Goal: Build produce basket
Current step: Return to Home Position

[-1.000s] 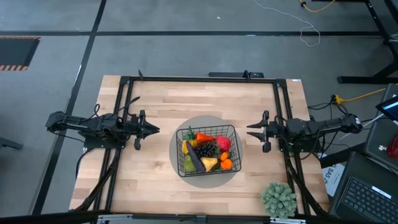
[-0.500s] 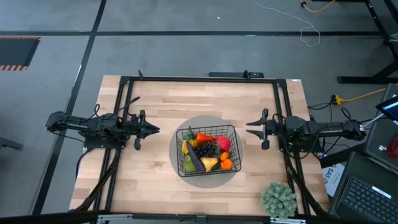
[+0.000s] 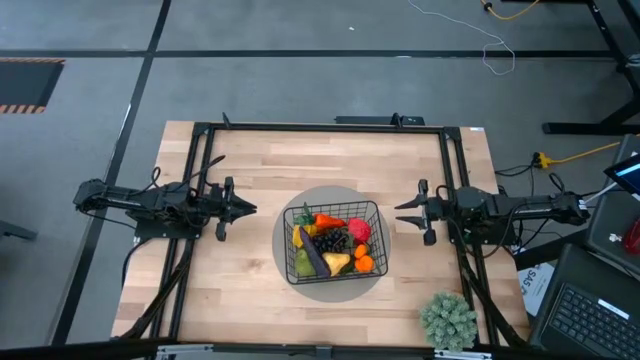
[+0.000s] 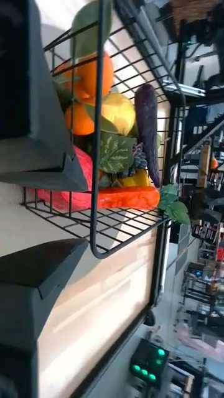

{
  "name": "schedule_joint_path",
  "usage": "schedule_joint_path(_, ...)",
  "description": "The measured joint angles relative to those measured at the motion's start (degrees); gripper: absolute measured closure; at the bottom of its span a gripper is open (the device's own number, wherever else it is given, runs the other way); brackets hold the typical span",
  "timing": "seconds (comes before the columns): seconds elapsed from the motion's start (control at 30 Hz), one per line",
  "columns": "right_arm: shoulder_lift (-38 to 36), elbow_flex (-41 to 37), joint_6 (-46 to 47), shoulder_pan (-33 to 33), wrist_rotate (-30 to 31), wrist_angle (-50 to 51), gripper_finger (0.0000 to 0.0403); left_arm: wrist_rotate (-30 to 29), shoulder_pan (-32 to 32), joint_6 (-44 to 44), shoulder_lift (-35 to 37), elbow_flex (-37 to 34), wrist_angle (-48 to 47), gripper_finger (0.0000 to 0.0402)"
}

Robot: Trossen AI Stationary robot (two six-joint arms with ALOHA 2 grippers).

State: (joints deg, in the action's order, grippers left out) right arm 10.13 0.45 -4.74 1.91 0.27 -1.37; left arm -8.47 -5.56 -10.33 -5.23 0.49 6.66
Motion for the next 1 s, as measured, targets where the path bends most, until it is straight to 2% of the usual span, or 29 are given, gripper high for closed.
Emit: schedule_joint_path(1.0, 0.0, 0.0, -1.6, 0.0, 0.1, 0.0, 0.0272, 0.0, 0.0, 0.0, 0.0, 0.0, 0.0, 0.0360)
